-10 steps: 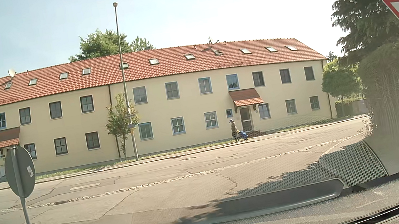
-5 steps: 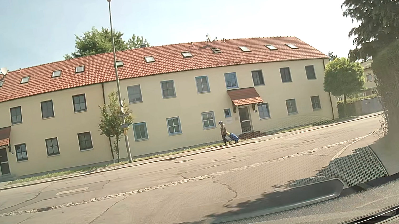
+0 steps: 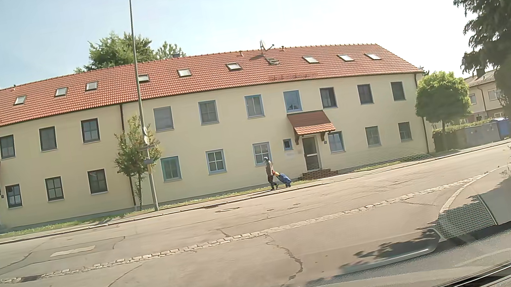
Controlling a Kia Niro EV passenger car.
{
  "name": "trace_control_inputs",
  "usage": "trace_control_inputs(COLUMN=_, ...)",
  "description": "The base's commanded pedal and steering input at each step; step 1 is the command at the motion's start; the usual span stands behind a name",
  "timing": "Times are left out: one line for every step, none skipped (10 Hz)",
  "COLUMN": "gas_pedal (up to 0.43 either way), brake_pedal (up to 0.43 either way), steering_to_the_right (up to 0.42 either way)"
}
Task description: Follow the waypoints while adhering to traffic rules and regulations
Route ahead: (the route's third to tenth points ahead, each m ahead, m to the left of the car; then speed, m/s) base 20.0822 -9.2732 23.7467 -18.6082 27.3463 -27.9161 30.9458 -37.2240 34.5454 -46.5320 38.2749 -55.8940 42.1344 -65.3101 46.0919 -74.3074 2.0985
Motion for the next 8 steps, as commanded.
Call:
trace_control_inputs(gas_pedal=0.0, brake_pedal=0.0, steering_to_the_right=0.034)
trace_control_inputs(gas_pedal=0.0, brake_pedal=0.0, steering_to_the_right=0.032)
trace_control_inputs(gas_pedal=0.0, brake_pedal=0.0, steering_to_the_right=0.033)
trace_control_inputs(gas_pedal=0.0, brake_pedal=0.006, steering_to_the_right=0.033)
trace_control_inputs(gas_pedal=0.0, brake_pedal=0.012, steering_to_the_right=0.036)
trace_control_inputs(gas_pedal=0.0, brake_pedal=0.018, steering_to_the_right=0.038)
trace_control_inputs(gas_pedal=0.0, brake_pedal=0.018, steering_to_the_right=0.043)
trace_control_inputs(gas_pedal=0.0, brake_pedal=0.024, steering_to_the_right=0.052)
